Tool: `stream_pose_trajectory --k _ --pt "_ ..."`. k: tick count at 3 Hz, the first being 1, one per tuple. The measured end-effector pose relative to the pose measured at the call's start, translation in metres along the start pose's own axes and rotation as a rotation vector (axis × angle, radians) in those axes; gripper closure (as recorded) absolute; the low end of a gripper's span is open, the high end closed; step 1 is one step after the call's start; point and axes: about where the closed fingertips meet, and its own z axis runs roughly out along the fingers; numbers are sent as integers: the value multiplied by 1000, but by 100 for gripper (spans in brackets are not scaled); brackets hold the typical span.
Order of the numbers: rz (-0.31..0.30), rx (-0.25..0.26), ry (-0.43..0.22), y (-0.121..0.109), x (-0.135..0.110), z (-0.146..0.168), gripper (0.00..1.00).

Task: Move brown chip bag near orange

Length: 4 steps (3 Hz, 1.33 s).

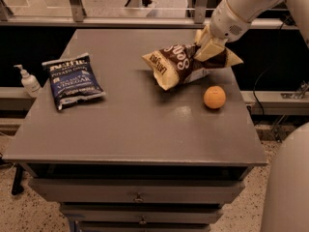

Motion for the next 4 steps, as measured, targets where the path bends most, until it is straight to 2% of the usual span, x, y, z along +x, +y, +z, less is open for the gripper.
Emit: stream_pose_trajectory --k 1,4 --pt "-8 -40 6 18 12 -4 98" --pt "-18 -126 -9 42 5 12 28"
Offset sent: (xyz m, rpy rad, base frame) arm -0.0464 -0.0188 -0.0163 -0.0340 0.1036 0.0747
